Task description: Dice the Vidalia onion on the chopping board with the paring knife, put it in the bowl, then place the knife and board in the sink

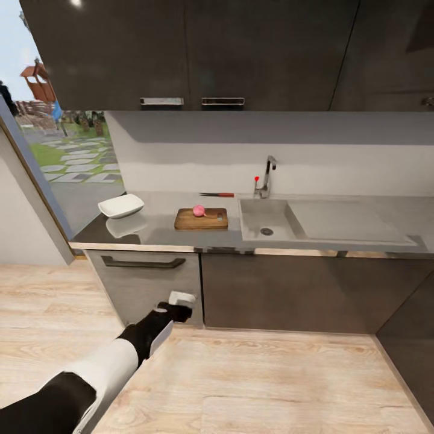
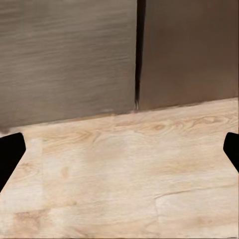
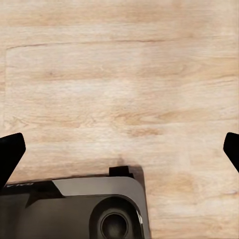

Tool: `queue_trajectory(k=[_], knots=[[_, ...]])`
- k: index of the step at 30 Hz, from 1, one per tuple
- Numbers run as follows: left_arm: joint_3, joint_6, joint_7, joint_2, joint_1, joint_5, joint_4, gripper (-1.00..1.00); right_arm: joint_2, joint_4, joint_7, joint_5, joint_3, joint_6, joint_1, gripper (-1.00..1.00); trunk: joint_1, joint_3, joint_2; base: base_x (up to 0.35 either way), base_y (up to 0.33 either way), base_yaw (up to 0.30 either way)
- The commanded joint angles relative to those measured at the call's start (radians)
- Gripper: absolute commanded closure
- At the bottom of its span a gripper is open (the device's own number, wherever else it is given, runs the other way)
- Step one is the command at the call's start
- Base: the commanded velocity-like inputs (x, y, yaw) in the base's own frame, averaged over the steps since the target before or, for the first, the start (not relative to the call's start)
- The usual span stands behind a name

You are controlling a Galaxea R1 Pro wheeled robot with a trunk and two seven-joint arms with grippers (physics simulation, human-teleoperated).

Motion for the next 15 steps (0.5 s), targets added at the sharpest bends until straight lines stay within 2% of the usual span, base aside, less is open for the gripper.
queue_trajectory(k=[1,3,4,5,7,11,12,15], knots=[[-0.012,-0.071,0.004,-0.005,-0.001,0.01,0.083,-1.0,0.0,0.001,0.005,0.006,-0.009,-0.005,-0.001,-1.0,0.0,-0.001,-0.001,0.0,0.0,0.0],[-0.014,-0.214,-0.016,-0.018,-0.001,0.01,0.235,-1.0,-0.001,0.001,0.006,0.006,-0.009,-0.006,-0.001,-1.0,0.0,-0.001,-0.001,0.0,0.0,0.0],[-0.015,-0.249,-0.024,-0.02,-0.001,0.01,0.265,-1.0,-0.001,0.001,0.006,0.006,-0.009,-0.006,-0.001,-1.0,0.0,-0.001,-0.001,0.0,0.0,0.0],[-0.015,-0.36,-0.06,-0.021,0.004,0.011,0.332,-1.0,-0.001,0.001,0.006,0.006,-0.01,-0.006,-0.001,-1.0,0.0,-0.001,-0.001,0.0,0.0,0.0],[-0.015,-0.41,-0.077,-0.013,0.019,0.012,0.355,-1.0,-0.001,0.001,0.006,0.006,-0.01,-0.006,-0.001,-1.0,0.0,-0.001,-0.001,0.0,0.0,0.0],[-0.013,-0.482,-0.092,0.01,0.088,0.013,0.375,-1.0,-0.002,-0.008,-0.005,0.008,-0.011,0.004,-0.001,-1.0,0.0,-0.001,-0.001,0.0,0.0,0.0],[-0.013,-0.54,-0.091,0.016,0.123,0.013,0.376,-1.0,-0.002,-0.021,-0.023,0.008,-0.012,0.02,-0.001,-1.0,0.0,-0.001,-0.001,0.0,0.0,0.0],[-0.013,-0.641,-0.087,0.025,0.173,0.013,0.378,-1.0,-0.001,-0.061,-0.055,0.009,-0.011,0.069,-0.001,-1.0,0.0,-0.001,-0.001,0.0,0.0,0.0]])
